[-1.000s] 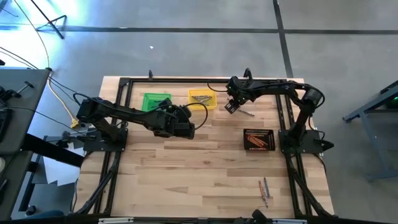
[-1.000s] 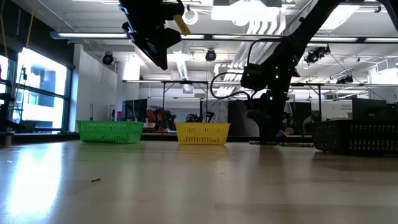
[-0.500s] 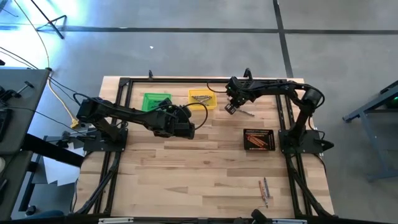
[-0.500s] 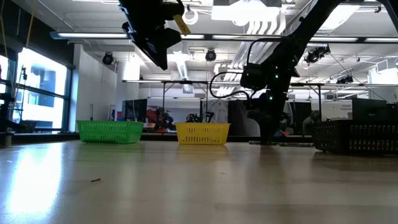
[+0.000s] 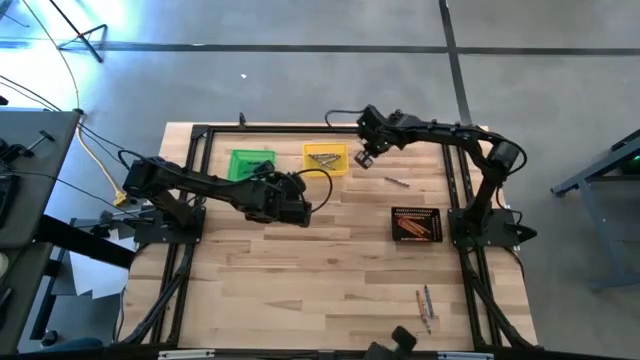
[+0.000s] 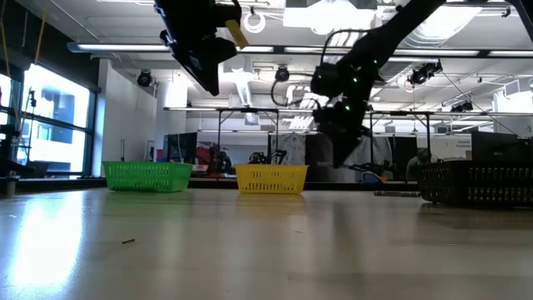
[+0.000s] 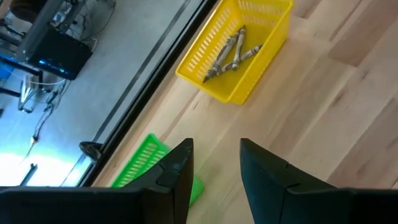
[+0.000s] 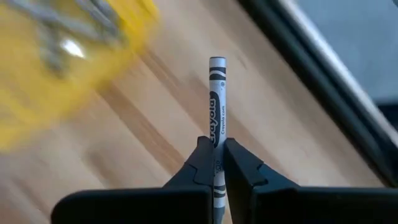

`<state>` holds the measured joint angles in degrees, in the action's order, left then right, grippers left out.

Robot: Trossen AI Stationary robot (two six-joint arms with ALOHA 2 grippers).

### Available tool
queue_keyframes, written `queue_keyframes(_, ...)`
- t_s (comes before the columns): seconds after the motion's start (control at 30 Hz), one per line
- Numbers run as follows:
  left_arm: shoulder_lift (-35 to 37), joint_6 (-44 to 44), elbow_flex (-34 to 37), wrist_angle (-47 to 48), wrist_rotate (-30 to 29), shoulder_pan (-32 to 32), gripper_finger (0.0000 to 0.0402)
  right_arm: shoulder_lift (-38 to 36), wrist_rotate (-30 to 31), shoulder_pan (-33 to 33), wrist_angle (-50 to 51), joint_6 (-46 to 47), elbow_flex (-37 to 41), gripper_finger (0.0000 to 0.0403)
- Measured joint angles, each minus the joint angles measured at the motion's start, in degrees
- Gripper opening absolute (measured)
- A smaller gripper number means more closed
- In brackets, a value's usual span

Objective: Sort crayons
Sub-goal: Put the gray crayon into the yellow bin

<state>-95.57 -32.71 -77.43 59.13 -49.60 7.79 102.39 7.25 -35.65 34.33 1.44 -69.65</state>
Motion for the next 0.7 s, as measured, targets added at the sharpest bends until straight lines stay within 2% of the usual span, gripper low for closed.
queue_keyframes(0.23, 0.00, -7.22, 0.00, 7.15, -0.63, 0.61, 0.0115, -0.38, -9.90, 3.96, -15.69, 3.19, -1.74, 0.0002)
queue_keyframes(0.33, 0.00, -9.78, 0.00, 9.58, -0.68, 0.92, 0.0115, -0.38, -11.75, 6.54, -22.17, 4.19, -1.74, 0.0001)
queue_keyframes(0.5, 0.00, -11.70, 0.00, 11.35, -0.90, 1.52, 0.0115, -0.38, -9.57, 11.13, -31.61, 4.14, -1.72, 0.0001)
queue_keyframes(0.7, 0.00, -12.26, 0.00, 11.68, -1.16, 2.36, 0.0115, 1.34, -1.94, 14.79, -38.86, 2.61, -1.77, 0.0001)
